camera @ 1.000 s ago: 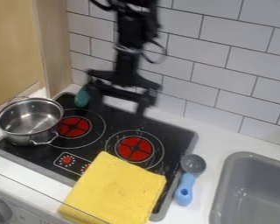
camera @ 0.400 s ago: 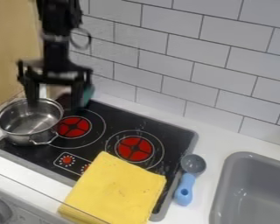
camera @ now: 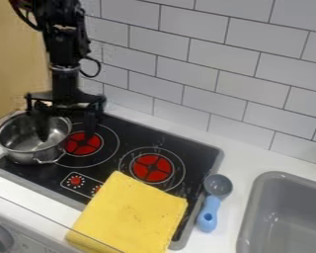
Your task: Put the metal pot on top of the yellow cloth at the bottom right of the stove
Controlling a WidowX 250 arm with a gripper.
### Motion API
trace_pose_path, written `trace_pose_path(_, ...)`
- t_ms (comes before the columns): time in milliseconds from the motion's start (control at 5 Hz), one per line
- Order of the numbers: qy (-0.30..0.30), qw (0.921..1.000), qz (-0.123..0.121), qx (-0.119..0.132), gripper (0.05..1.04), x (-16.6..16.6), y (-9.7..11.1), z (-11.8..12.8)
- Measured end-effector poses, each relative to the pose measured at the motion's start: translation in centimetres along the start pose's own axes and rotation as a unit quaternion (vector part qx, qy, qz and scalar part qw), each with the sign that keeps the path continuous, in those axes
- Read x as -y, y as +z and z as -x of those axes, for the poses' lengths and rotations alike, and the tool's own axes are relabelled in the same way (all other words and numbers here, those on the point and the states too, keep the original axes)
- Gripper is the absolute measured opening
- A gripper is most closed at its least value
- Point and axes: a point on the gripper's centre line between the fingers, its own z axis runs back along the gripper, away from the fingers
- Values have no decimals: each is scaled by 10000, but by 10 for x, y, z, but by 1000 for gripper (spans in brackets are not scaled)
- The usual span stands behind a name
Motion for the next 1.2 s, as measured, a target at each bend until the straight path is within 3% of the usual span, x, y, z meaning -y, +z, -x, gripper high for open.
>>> trace_pose_path(400, 57, 10000, 59, 48, 1000, 2, -11, -5)
trace_pose_path(600, 109, 9999, 108, 59, 952, 4, -15, -2)
trace_pose_path(1000, 138, 9995, 237, 177, 386, 8, -15, -5)
trace_pose_path(1200, 70, 9999, 137, 44, 175, 4, -15, 0)
